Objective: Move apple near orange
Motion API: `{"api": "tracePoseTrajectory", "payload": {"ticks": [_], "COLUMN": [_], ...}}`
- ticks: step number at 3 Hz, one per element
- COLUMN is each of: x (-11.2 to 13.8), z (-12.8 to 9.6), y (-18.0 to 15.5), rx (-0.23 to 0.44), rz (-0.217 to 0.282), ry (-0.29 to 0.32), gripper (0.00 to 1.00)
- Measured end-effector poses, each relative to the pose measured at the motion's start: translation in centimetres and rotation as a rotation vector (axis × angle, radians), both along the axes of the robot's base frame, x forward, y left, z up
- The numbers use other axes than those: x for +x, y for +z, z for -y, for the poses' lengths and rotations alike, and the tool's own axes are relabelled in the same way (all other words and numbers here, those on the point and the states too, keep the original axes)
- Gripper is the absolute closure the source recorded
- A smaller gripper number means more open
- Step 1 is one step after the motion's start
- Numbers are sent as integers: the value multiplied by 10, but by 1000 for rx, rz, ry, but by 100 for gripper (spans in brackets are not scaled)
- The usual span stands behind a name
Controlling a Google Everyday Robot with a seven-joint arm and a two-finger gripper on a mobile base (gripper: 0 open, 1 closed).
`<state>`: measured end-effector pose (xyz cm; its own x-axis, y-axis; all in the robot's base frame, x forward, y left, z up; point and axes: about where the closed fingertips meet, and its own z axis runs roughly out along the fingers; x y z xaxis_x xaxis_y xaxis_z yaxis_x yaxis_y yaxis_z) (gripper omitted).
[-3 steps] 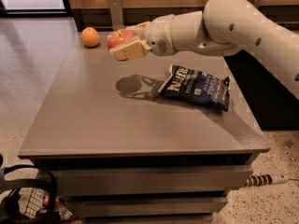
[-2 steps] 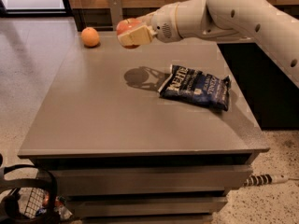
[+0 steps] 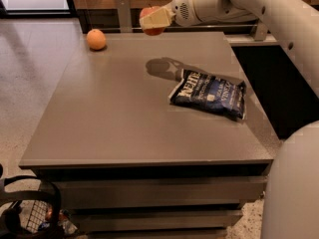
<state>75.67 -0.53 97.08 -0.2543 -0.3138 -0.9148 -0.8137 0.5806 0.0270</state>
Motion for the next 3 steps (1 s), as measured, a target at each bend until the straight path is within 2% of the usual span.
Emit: {"api": "tracePoseTrajectory", "payload": {"ticks": [1,2,3], "x": [0,16,44], "z": [0,-10,-21], "y": [0,-14,-39], "rx": [0,0,10], "rz": [0,-8,-21], "ry": [0,10,13], "gripper": [100,100,100]}}
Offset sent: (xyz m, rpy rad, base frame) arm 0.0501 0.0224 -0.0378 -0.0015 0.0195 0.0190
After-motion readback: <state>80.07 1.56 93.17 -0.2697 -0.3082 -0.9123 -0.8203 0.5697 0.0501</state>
